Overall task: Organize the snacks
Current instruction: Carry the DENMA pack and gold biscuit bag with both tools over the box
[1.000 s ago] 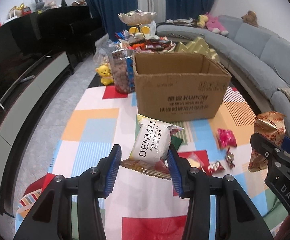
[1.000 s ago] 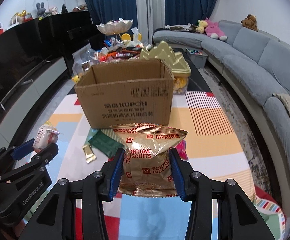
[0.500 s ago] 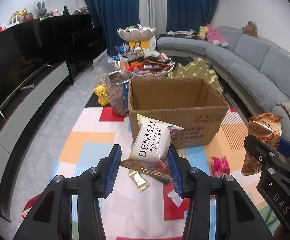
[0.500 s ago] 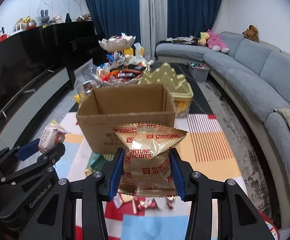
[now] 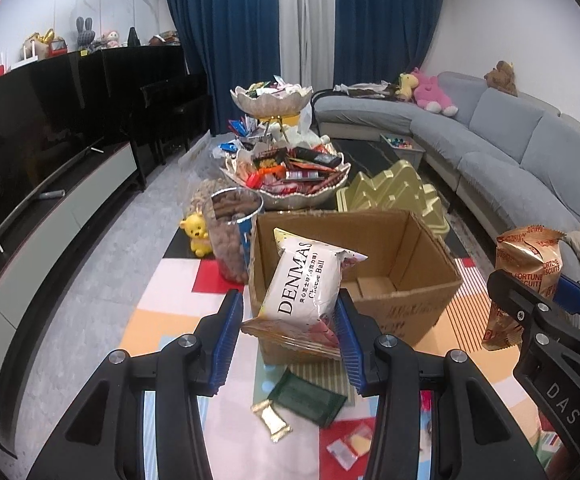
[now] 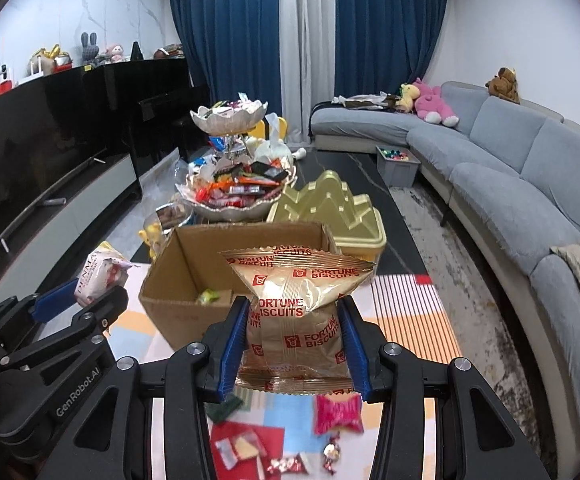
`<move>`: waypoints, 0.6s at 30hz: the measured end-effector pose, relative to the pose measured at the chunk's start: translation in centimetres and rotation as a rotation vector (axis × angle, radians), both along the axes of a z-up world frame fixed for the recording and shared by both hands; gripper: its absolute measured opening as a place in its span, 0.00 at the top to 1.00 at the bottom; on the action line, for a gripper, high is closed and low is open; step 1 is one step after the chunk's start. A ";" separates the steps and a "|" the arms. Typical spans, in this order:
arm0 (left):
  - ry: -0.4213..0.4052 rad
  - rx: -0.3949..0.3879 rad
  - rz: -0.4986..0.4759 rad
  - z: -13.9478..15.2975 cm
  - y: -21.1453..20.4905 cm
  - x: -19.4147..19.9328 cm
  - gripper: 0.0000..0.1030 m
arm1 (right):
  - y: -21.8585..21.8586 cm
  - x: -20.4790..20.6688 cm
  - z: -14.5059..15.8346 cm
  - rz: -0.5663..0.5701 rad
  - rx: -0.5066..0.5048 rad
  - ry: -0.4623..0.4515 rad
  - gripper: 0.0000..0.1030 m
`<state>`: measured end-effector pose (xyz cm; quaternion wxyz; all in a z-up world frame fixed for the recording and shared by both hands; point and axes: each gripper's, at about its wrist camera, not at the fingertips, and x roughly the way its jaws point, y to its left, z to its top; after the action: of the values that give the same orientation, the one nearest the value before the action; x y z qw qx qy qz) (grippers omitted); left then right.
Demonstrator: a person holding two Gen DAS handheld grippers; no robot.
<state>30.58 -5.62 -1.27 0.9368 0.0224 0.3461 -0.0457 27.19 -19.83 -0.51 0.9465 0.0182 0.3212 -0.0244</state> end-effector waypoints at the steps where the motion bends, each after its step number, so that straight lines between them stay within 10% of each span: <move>1: -0.002 -0.001 0.001 0.0 0.0 0.3 0.56 | 0.0 0.4 0.1 0.004 -0.003 -0.002 0.55; 18: -0.002 -0.003 -0.005 -0.8 -0.6 5.9 0.56 | 0.1 6.3 -0.4 0.037 -0.007 0.029 0.55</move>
<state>36.50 -6.20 -2.06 0.9371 0.0218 0.3450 -0.0484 33.46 -19.75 -0.96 0.9422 0.0086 0.3349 -0.0085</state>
